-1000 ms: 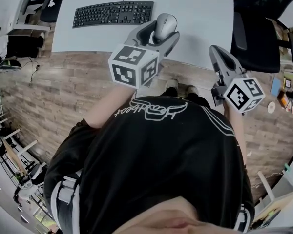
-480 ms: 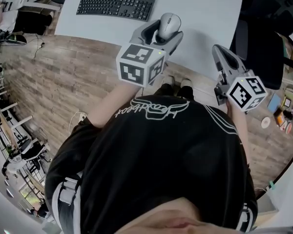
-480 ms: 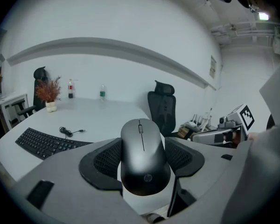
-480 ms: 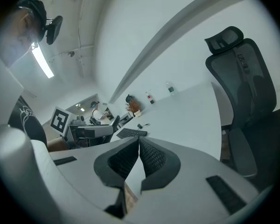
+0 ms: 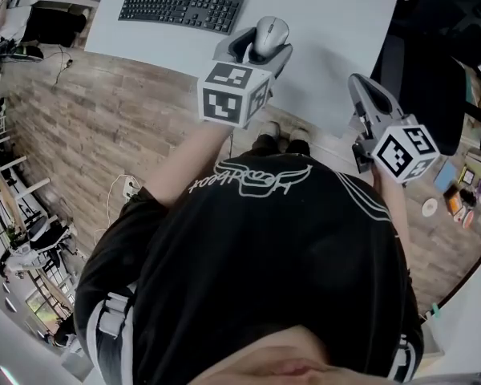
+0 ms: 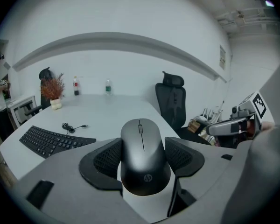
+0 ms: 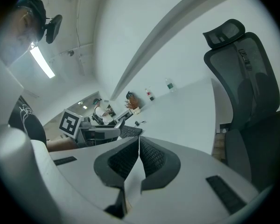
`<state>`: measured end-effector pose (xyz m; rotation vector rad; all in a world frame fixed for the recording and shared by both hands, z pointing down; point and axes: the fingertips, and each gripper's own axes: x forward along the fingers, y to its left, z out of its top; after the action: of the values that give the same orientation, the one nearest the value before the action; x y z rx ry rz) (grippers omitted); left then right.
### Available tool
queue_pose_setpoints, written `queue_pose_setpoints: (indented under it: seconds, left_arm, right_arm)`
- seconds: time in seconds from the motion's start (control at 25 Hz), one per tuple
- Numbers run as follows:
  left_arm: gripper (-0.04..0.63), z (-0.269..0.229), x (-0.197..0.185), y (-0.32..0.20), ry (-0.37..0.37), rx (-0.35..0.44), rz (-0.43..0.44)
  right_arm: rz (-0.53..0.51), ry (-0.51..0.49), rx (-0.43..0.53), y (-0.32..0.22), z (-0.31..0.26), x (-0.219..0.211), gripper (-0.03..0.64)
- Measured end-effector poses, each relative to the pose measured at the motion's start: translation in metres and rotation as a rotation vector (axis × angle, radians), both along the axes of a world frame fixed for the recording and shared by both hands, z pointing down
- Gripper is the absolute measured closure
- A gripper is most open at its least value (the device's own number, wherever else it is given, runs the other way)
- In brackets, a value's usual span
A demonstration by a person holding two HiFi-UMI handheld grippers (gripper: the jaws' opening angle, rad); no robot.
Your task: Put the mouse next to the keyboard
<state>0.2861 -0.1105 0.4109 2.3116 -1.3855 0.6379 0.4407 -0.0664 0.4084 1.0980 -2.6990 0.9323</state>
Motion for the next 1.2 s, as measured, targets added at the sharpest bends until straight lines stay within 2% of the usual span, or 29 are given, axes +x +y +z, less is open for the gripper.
queue_pose_setpoints:
  seconds: [0.64,1.2]
  left_arm:
    - [0.298,0.102,-0.014,-0.032,-0.126,-0.182,-0.035]
    - [0.298,0.14,-0.019,-0.039,-0.194,-0.297,-0.024]
  right_arm:
    - [0.028,0.031,-0.045,-0.011,0.023,0.037,0.606]
    - [0.058,0.017,-0.065,-0.015,0.033,0.049,0.606]
